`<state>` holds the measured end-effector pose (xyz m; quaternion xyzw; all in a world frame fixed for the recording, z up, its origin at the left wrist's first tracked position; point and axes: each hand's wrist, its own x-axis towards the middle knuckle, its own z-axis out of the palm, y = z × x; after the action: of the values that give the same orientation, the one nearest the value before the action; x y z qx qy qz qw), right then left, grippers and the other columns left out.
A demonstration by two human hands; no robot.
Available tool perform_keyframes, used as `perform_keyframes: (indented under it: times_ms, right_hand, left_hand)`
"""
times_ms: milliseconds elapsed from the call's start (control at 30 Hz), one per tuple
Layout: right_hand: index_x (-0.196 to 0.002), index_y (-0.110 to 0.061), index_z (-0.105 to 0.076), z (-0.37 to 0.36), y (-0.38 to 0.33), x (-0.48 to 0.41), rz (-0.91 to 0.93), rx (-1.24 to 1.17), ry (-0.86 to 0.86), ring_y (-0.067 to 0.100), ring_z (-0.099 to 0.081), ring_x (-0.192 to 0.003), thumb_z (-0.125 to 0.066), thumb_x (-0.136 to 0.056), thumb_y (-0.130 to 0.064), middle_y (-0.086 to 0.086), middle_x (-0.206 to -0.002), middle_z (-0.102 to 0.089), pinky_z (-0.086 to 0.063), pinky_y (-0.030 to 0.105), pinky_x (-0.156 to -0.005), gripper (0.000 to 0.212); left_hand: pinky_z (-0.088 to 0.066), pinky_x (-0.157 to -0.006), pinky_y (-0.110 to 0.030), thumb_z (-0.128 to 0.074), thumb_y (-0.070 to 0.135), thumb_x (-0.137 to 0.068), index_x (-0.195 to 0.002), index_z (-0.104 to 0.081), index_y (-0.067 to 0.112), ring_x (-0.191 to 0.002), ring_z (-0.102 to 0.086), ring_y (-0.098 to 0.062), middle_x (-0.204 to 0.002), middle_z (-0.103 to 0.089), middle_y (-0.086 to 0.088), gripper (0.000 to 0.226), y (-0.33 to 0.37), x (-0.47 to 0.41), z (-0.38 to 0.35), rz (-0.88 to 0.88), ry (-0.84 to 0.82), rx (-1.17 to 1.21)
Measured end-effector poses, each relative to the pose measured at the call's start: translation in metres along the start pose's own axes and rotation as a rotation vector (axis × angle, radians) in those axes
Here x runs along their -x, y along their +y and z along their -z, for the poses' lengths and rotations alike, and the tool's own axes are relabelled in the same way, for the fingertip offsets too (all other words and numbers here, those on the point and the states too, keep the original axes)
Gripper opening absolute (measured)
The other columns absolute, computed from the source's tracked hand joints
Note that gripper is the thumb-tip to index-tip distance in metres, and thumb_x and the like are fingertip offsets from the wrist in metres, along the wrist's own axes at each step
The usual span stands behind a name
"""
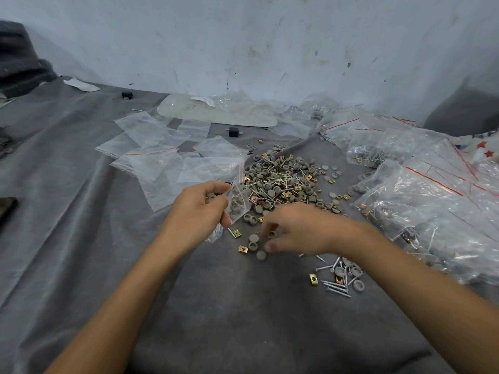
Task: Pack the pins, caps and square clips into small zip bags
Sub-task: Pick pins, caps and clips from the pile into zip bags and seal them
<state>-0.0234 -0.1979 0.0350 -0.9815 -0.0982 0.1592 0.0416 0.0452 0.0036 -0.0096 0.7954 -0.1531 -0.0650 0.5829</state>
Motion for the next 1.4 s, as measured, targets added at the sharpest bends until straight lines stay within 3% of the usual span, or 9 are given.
perform_keyframes:
  times_ms: [167, 333, 500, 733, 833, 900, 1000, 1233, 1400]
  right_hand:
    - [-0.122, -0.022, -0.064, -0.024, -0.012, -0.017, 0.019, -0.065, 0.11, 0.019, -0.054, -0.103, -0.067, -0.091, -0.046, 0.0, -0.109, -0.053, -0.046, 0.036, -0.087, 0.04]
    - [-0.104, -0.013, -0.066, -0.024, -0.013, -0.02, 0.018, -0.047, 0.164, 0.024, -0.059, -0.102, -0.066, -0.092, -0.024, 0.005, -0.106, -0.062, -0.049, 0.041, -0.087, 0.016]
    - [-0.108, -0.017, -0.066, -0.015, -0.007, -0.014, -0.023, -0.062, 0.067, 0.02, -0.059, -0.098, -0.077, -0.084, -0.027, 0.002, -0.106, -0.065, -0.051, 0.037, -0.082, 0.028]
    - [-0.104, -0.017, -0.069, -0.015, -0.001, -0.01, -0.021, 0.027, 0.063, 0.019, -0.06, -0.099, -0.069, -0.086, -0.016, 0.001, -0.106, -0.066, -0.05, 0.033, -0.08, 0.018]
    - [-0.101, -0.02, -0.073, -0.002, 0.004, -0.006, -0.069, -0.161, 0.182, 0.007, -0.062, -0.086, -0.07, -0.083, -0.013, -0.011, -0.092, -0.069, -0.052, 0.024, -0.073, 0.019]
    - [-0.092, -0.022, -0.075, 0.015, 0.001, -0.005, -0.056, -0.525, 0.313, -0.001, -0.061, -0.068, -0.072, -0.081, -0.008, -0.015, -0.074, -0.07, -0.048, 0.016, -0.062, 0.018]
    - [-0.086, -0.02, -0.076, 0.034, -0.013, -0.013, 0.056, -0.87, 0.377, 0.008, -0.065, -0.068, -0.074, -0.079, -0.002, -0.001, -0.075, -0.074, -0.053, 0.024, -0.064, 0.02]
    - [-0.096, -0.007, -0.071, 0.042, -0.035, -0.036, 0.086, -0.931, 0.368, 0.013, -0.067, -0.069, -0.07, -0.083, 0.005, 0.006, -0.079, -0.068, -0.057, 0.024, -0.067, 0.017]
    - [-0.098, -0.013, -0.071, 0.045, -0.036, -0.033, 0.066, -0.766, 0.401, 0.02, -0.073, -0.078, -0.076, -0.088, -0.012, 0.002, -0.091, -0.073, -0.064, 0.039, -0.071, 0.012]
  left_hand:
    - [-0.038, -0.049, -0.025, -0.054, 0.018, -0.097, -0.119, -0.066, 0.033, -0.044, -0.04, -0.011, -0.062, -0.073, -0.002, 0.029, 0.001, -0.001, 0.001, 0.001, 0.001, -0.009]
    - [-0.038, -0.048, -0.025, -0.054, 0.017, -0.096, -0.114, -0.066, 0.034, -0.043, -0.04, -0.01, -0.061, -0.072, -0.002, 0.027, 0.001, -0.001, 0.0, -0.009, -0.004, -0.009]
    - [-0.036, -0.043, -0.02, -0.054, 0.015, -0.096, -0.113, -0.065, 0.034, -0.041, -0.04, -0.007, -0.061, -0.072, -0.002, 0.028, 0.002, 0.0, 0.002, -0.006, -0.013, -0.001]
    - [-0.04, -0.049, -0.026, -0.054, 0.022, -0.096, -0.115, -0.065, 0.038, -0.047, -0.045, -0.01, -0.063, -0.073, 0.001, 0.027, -0.001, 0.001, 0.002, -0.004, -0.027, -0.015]
    - [-0.039, -0.048, -0.024, -0.054, 0.027, -0.093, -0.117, -0.065, 0.037, -0.045, -0.044, -0.008, -0.064, -0.074, 0.001, 0.028, -0.001, 0.0, 0.002, -0.006, -0.035, -0.006]
    - [-0.038, -0.046, -0.023, -0.053, 0.031, -0.089, -0.117, -0.064, 0.037, -0.042, -0.042, -0.005, -0.064, -0.074, 0.002, 0.03, -0.001, -0.001, 0.002, -0.009, -0.038, -0.005]
    - [-0.037, -0.041, -0.021, -0.052, 0.035, -0.083, -0.108, -0.066, 0.04, -0.04, -0.042, -0.006, -0.062, -0.073, 0.001, 0.029, 0.001, -0.001, 0.002, -0.013, -0.043, 0.005]
    - [-0.038, -0.046, -0.022, -0.05, 0.034, -0.079, -0.101, -0.064, 0.04, -0.042, -0.045, -0.008, -0.063, -0.074, -0.001, 0.028, 0.001, -0.002, 0.004, -0.001, -0.021, 0.021]
    - [-0.035, -0.042, -0.021, -0.05, 0.035, -0.078, -0.109, -0.069, 0.035, -0.04, -0.043, -0.007, -0.062, -0.074, -0.002, 0.035, 0.002, -0.003, 0.005, -0.007, -0.012, 0.031]
